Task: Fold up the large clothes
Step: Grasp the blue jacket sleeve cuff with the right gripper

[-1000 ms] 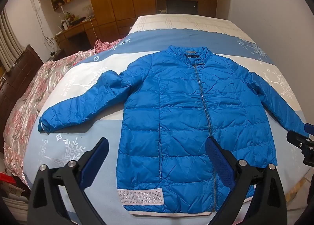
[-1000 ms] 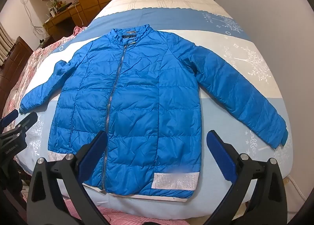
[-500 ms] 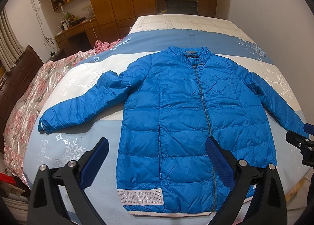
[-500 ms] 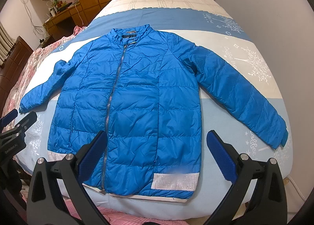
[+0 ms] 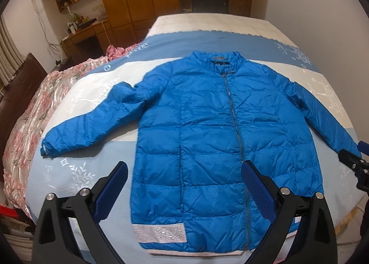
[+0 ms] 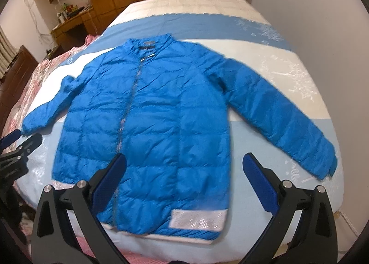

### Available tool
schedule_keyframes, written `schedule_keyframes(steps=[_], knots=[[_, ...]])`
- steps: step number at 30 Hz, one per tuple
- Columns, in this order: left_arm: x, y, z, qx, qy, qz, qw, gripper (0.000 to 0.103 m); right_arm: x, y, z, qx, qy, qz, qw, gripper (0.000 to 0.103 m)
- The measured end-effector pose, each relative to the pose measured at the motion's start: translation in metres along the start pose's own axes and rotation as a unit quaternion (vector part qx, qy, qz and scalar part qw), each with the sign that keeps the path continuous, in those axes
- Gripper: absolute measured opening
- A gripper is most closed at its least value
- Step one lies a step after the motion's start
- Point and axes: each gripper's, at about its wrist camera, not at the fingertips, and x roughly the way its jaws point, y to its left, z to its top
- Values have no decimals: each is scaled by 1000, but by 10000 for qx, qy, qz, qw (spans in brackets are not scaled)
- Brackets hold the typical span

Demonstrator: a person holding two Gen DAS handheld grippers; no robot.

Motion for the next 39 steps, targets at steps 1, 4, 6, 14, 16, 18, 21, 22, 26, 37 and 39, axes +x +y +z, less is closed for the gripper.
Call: schedule_keyframes(steps=[1, 4, 6, 14, 16, 18, 21, 22, 26, 37, 39], knots=[[4, -3, 2, 11, 13, -39, 10000, 99, 3, -14, -1, 71, -72, -133, 9999, 100], [17, -25, 14, 169, 57, -188, 9997, 99, 13, -60, -2, 490, 22, -267, 9984, 100], [23, -46, 25, 319, 5, -274, 9991, 99, 19, -108, -3, 1006, 121, -365, 9942, 100], [49, -151, 76, 440, -213, -828, 9954, 99, 44, -275, -20, 2112, 478, -594, 9745, 99], [59, -178, 84, 459, -220, -922, 9944, 99, 52, -312, -26, 2294, 569, -605, 9698, 99], [73, -210, 91, 420, -160, -1017, 9938, 99, 60, -340, -32, 2369, 653, -628, 9673, 99], [92, -239, 94, 338, 9, -1138, 9929, 99, 76, -375, -43, 2427, 868, -657, 9640, 99], [97, -247, 94, 334, 43, -1133, 9930, 98, 82, -383, -44, 2484, 784, -598, 9636, 99], [115, -282, 97, 489, 83, -950, 9942, 98, 104, -410, -55, 2652, 990, -418, 9582, 99], [153, -297, 95, 527, 370, -754, 9951, 98, 132, -424, -64, 2875, 1200, 640, 9481, 33], [155, -291, 98, 511, 363, -706, 9955, 98, 121, -421, -55, 2900, 1030, 789, 9482, 27]])
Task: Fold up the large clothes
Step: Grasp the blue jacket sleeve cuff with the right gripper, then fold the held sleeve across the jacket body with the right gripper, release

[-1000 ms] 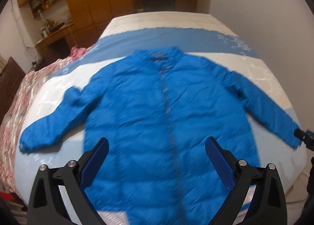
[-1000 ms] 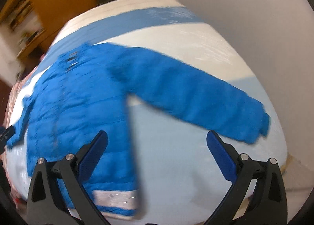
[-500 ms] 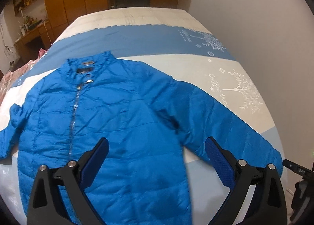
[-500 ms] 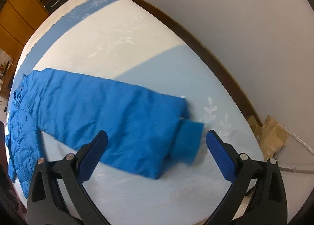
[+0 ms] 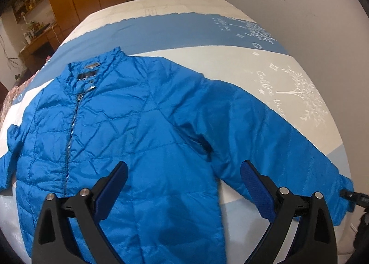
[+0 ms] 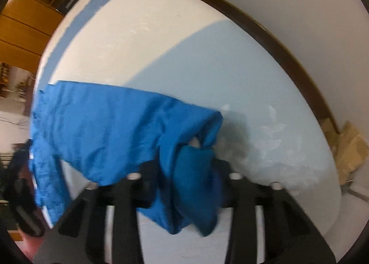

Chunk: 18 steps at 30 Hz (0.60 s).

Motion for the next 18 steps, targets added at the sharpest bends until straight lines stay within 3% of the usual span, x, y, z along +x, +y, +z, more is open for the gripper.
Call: schedule_keyframes(steps=[6, 11, 18], knots=[[-14, 27, 10, -93, -76, -49, 9999, 97, -37, 67, 9, -484, -424, 773, 9949, 26], [-30, 53, 15, -113, -139, -96, 9998, 97, -39, 150, 22, -1256, -478, 820, 9875, 26], [-43, 108, 10, -278, -213, -23, 9994, 97, 9, 271, 29, -2076, -224, 807, 9746, 26]])
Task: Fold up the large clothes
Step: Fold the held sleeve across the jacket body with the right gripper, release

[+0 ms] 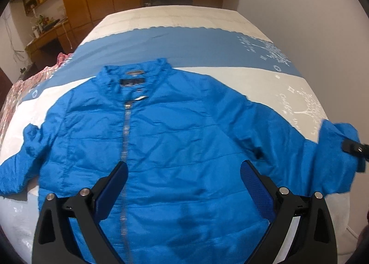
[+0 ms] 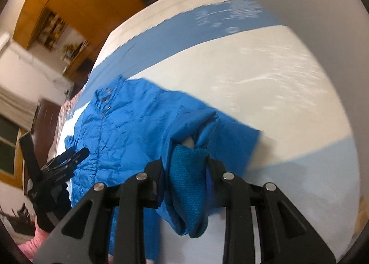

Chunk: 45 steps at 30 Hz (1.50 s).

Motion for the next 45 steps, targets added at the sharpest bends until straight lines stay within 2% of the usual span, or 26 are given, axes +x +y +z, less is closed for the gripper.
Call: schedule_keyframes(steps=[6, 10, 11, 14, 16, 17, 23, 27, 29, 31, 32, 33, 34, 36, 38, 40, 41, 45], knots=[[1, 57, -4, -262, 47, 202, 9994, 97, 66, 77, 19, -658, 391, -144, 9970, 26], [6, 81, -9, -290, 132, 245, 9992, 97, 104, 105, 18, -818, 657, -176, 9943, 27], [7, 86, -10, -313, 165, 205, 9992, 97, 109, 109, 19, -832, 715, -93, 9939, 28], [11, 95, -11, -406, 261, -37, 9988, 97, 117, 121, 19, -830, 895, 691, 9901, 41], [14, 97, -12, -437, 288, -233, 9984, 98, 113, 124, 17, -760, 971, 1226, 9848, 42], [16, 96, -11, -464, 311, -372, 9977, 98, 110, 124, 15, -767, 975, 1364, 9829, 42], [36, 66, -8, -410, 560, -921, 9933, 98, 85, 104, 8, -710, 806, 972, 9894, 42], [63, 40, -11, -231, 886, -829, 9923, 98, 69, 75, 3, -527, 642, 571, 9949, 42], [82, 29, -11, -284, 1150, -1028, 9876, 97, 66, 63, -1, -435, 626, 523, 9957, 42], [92, 19, -9, -233, 1211, -1091, 9863, 85, 61, 54, -4, -382, 582, 362, 9969, 42], [97, 12, -9, -185, 1272, -1086, 9857, 67, 60, 50, -5, -362, 557, 269, 9974, 42], [99, 9, -9, -197, 1324, -1100, 9849, 56, 59, 47, -6, -337, 536, 216, 9978, 42], [103, 6, -8, -256, 1344, -1180, 9835, 51, 57, 43, -7, -282, 519, 221, 9980, 42], [105, 4, -6, -329, 1362, -1336, 9811, 25, 54, 38, -7, -198, 466, 221, 9985, 42], [102, 6, -4, -421, 1293, -1373, 9812, 6, 53, 35, -6, -155, 413, 194, 9988, 42], [90, 16, 0, -573, 1129, -1546, 9798, 4, 51, 34, -5, -130, 365, 227, 9990, 42], [81, 23, 2, -627, 983, -1520, 9815, 3, 50, 35, -4, -141, 342, 249, 9990, 42], [43, 61, 11, -789, 366, -1178, 9892, 3, 48, 42, -1, -227, 277, 352, 9987, 42]])
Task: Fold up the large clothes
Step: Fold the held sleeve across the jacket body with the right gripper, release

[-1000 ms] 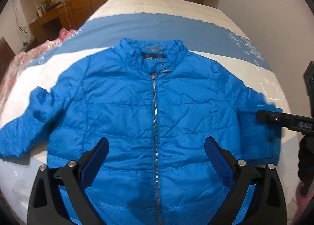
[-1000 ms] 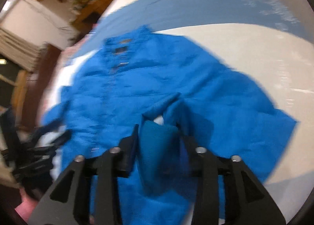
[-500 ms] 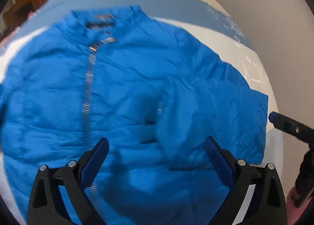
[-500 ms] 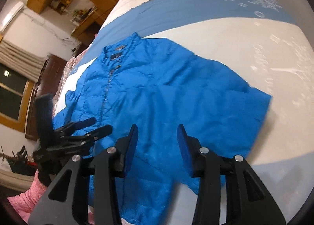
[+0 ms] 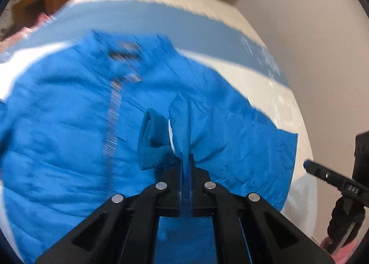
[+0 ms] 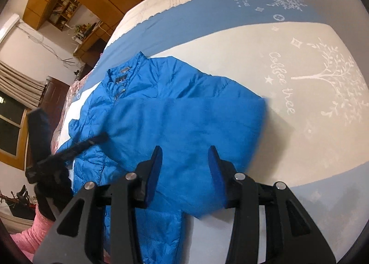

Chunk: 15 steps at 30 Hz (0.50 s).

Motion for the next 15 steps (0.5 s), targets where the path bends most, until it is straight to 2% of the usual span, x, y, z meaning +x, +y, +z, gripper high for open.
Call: schedule_keyframes(steps=[4, 7, 12, 15], knots=[[-38, 44, 13, -181, -377, 322, 9986, 3, 8, 13, 6, -152, 32, 299, 9994, 42], [-49, 73, 19, -270, -567, 896, 9940, 3, 22, 26, 10, -280, 134, 438, 9986, 42], [-46, 112, 23, -589, -505, 1327, 9881, 3, 59, 46, 18, -401, 431, 622, 9963, 42], [-36, 130, 19, -683, -370, 1558, 9847, 3, 80, 51, 19, -419, 600, 492, 9961, 42]])
